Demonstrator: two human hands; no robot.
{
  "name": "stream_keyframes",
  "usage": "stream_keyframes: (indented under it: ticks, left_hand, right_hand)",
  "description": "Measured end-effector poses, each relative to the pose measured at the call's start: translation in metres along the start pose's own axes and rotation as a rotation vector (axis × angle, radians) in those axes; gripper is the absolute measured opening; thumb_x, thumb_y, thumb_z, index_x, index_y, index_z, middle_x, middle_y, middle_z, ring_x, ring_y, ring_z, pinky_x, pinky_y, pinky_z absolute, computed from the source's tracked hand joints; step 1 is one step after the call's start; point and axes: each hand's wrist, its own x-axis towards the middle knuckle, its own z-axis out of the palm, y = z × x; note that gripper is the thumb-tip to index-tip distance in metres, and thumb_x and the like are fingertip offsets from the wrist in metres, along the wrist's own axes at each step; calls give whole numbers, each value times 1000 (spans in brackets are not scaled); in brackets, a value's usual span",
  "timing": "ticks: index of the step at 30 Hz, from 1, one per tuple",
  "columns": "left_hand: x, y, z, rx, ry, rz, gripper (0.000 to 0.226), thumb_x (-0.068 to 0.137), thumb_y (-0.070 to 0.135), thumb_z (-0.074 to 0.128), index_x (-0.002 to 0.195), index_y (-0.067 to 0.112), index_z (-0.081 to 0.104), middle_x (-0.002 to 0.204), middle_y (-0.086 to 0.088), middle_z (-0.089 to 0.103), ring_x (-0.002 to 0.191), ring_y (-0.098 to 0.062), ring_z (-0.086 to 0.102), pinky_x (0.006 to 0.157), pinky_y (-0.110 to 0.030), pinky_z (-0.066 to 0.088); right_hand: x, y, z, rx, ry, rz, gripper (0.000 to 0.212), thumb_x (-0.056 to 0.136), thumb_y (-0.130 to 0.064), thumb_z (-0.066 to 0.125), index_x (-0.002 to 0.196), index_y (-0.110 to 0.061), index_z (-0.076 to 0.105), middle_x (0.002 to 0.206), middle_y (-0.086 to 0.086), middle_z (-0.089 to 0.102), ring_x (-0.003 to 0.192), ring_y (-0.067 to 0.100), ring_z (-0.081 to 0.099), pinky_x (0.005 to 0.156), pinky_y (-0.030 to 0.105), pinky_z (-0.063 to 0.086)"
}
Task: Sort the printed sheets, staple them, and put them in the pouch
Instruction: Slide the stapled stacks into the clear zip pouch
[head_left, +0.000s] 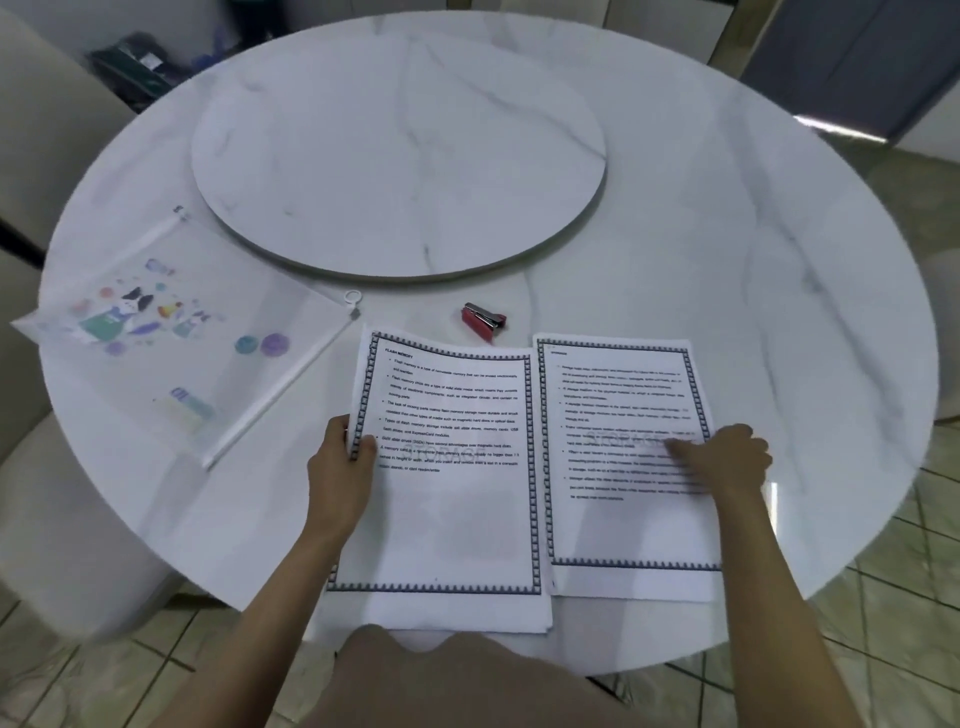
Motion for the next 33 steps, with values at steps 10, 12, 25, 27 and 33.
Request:
stream_keyframes:
  ticks: [10, 12, 25, 27, 33]
  left_hand:
    - [-12, -1, 10, 8, 59, -36, 22, 95, 10, 46, 115, 4, 51, 98, -4, 59, 84, -21, 52, 75, -26, 36]
    - [-18, -1, 16, -12, 55, -32, 23, 95, 11, 46, 117, 4, 51, 97, -2, 58, 84, -19, 52, 75, -26, 36]
    - [-24, 2, 31, -93, 13, -51, 24, 94, 14, 48, 117, 11, 51, 84, 0, 56, 73, -13, 51, 64, -17, 39]
    - [-24, 4, 33, -100, 0, -60, 24, 94, 15, 47, 118, 10, 50, 82, 2, 56, 71, -12, 51, 63, -20, 40]
    - [-26, 12, 33, -155, -92, -105, 31, 97, 26, 43, 124, 12, 46, 90, 7, 54, 87, -16, 54, 76, -30, 43]
  right_hand:
    - [11, 18, -24, 217, -31, -279, 29, 93, -14, 48, 102, 12, 57, 103, 26, 63, 96, 39, 58, 84, 41, 46]
    - [10, 25, -37, 306, -39, -305, 25, 94, -14, 47, 98, 8, 59, 99, 23, 65, 90, 34, 59, 80, 37, 45]
    - [7, 27, -84, 813, -162, -277, 10, 93, -15, 52, 93, -13, 62, 64, -10, 71, 57, 7, 67, 54, 22, 56]
    - [-3, 16, -57, 755, -196, -299, 11, 92, -12, 52, 93, -10, 63, 73, -2, 73, 61, 11, 66, 58, 23, 56]
    - [-58, -15, 26, 521, -192, -389, 23, 93, -16, 50, 98, 2, 63, 94, 18, 67, 87, 29, 62, 79, 35, 48]
